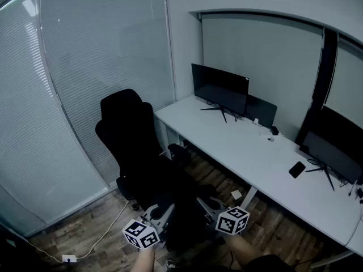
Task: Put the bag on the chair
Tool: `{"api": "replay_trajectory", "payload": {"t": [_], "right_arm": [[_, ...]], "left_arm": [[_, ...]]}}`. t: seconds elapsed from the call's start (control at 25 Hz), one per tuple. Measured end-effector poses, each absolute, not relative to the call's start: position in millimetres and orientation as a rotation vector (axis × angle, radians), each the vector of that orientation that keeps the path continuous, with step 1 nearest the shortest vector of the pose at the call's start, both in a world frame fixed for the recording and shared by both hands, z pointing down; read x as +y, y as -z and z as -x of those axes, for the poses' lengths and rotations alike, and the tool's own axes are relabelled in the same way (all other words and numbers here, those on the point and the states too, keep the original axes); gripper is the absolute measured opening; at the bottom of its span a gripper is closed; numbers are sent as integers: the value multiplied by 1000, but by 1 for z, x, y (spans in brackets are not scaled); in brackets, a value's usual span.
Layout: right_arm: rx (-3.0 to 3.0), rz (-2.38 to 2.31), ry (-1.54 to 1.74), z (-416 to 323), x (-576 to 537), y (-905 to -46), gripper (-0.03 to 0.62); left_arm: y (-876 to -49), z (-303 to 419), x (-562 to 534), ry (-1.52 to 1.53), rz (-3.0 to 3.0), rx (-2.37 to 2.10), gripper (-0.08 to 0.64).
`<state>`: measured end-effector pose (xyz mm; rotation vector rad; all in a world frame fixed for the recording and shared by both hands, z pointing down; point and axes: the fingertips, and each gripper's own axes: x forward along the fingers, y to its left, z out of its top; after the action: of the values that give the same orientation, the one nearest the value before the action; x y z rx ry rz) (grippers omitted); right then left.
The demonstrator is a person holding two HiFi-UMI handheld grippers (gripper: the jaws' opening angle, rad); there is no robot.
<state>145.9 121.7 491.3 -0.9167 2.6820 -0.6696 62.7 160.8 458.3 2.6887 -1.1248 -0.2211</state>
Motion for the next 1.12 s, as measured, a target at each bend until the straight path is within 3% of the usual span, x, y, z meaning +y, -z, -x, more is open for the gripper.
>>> {"api": "replay_trajectory", "payload": {"t": [0.48,1.12], "right_arm": [[2721,965,759,-119,102,-524,57],[2581,1214,711,-21,-11,-525,57]], "left_arm": [[-486,-36,131,193,-2654,-1119,43],[-490,65,7,186,-2720,-830,43]]}}
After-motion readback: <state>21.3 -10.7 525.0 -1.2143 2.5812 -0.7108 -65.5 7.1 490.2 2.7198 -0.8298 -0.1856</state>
